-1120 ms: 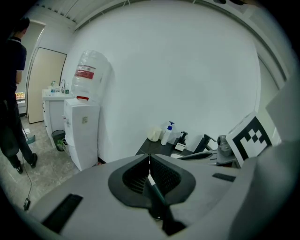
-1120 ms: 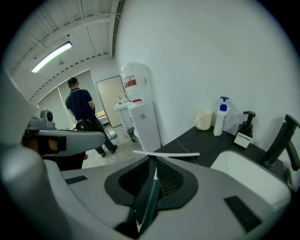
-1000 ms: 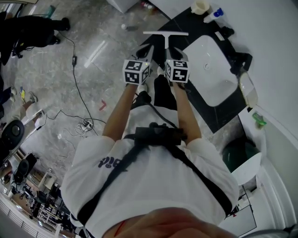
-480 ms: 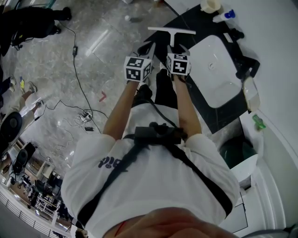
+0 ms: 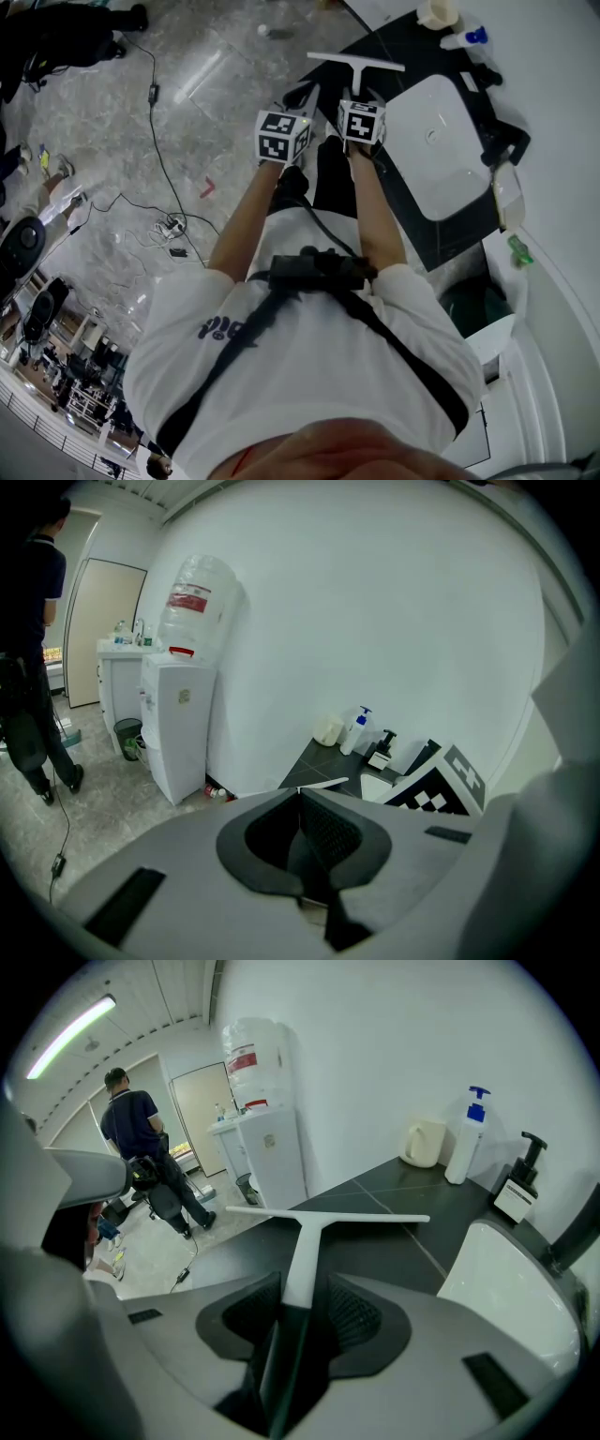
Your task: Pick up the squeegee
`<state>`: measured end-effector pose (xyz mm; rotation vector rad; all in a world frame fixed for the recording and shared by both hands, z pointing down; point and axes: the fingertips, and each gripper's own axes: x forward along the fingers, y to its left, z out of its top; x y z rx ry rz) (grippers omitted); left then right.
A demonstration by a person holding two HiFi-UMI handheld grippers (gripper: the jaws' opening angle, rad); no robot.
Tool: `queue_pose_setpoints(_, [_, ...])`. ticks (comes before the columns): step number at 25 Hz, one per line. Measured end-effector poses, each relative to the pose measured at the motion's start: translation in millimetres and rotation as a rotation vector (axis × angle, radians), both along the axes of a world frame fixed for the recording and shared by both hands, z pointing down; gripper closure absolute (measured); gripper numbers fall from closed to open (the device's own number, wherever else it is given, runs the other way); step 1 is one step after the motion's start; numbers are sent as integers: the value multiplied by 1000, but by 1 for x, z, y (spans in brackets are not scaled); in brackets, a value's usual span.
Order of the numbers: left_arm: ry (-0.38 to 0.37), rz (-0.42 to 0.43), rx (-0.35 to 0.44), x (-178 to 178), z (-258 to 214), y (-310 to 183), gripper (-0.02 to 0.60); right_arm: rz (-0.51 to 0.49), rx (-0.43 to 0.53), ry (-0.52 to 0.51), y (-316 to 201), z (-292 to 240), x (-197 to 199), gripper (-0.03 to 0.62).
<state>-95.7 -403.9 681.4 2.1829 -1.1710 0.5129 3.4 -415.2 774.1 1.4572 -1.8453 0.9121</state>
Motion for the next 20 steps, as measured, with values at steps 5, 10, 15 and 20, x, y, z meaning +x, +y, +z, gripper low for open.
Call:
queue_pose_setpoints(5, [3, 0, 0, -2, 0, 2, 568, 26, -40, 14, 8, 13, 3, 439])
queue_pose_setpoints(10, [6, 3, 8, -6, -6, 5, 568, 62, -12, -11, 4, 9, 2, 490])
queue_pose_setpoints(15, [15, 5, 23, -10, -14, 10, 568, 77, 23, -2, 9, -2, 6, 493])
queue_pose_setpoints(20, [25, 0, 57, -15, -31, 11, 568, 114, 52, -5, 23, -23, 11, 493])
